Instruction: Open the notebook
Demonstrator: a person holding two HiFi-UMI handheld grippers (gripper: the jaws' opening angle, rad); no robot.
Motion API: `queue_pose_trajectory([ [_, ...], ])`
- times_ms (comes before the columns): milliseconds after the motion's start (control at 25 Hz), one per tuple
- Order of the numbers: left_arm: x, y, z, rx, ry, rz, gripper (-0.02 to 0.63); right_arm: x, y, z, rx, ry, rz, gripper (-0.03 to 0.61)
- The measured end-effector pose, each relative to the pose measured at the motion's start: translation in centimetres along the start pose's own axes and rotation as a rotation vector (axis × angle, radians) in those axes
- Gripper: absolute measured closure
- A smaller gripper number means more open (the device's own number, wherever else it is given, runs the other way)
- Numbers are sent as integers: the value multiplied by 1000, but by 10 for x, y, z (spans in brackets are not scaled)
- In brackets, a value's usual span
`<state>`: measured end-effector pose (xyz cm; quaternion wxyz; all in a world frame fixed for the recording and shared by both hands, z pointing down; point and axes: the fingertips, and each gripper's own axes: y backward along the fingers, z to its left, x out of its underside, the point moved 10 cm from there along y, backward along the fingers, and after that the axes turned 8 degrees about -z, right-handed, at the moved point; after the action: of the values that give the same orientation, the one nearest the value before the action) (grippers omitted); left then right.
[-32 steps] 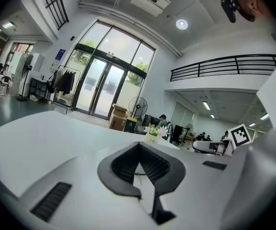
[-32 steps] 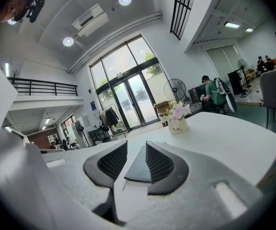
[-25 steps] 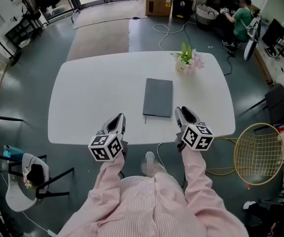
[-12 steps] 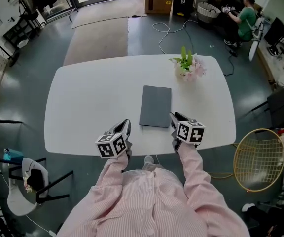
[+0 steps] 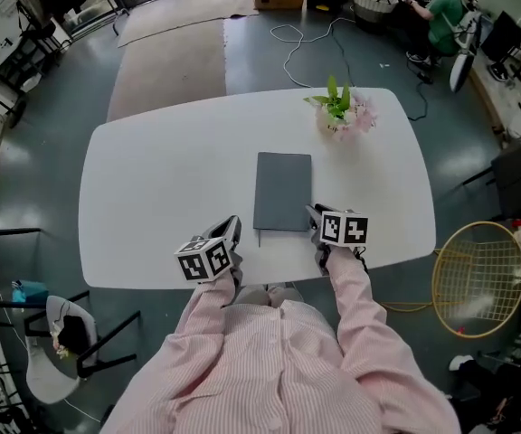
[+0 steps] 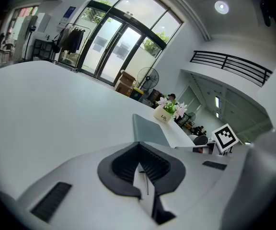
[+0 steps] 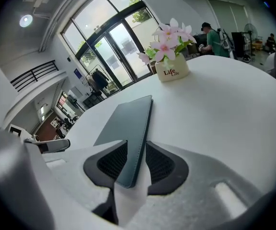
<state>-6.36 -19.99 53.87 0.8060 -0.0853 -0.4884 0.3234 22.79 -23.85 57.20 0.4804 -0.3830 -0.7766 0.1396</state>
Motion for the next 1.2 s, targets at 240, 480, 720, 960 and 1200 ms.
queue_pose_trajectory([
  [240, 4, -7, 1, 13, 0, 39, 612, 5, -11, -6, -8, -49, 66, 471],
  [480, 4, -9, 6, 13, 13, 41, 612, 2, -18, -8, -38, -83, 118, 481],
  [720, 6, -8, 5, 4, 23, 30, 612, 1, -18, -13, -47, -122, 136, 503],
  [960, 3, -2, 3, -5, 24, -4, 612, -2, -14, -11, -34, -130, 117, 526],
  [1200, -8, 12, 8, -26, 26, -71, 612, -13, -1, 5, -54, -126, 66, 541],
])
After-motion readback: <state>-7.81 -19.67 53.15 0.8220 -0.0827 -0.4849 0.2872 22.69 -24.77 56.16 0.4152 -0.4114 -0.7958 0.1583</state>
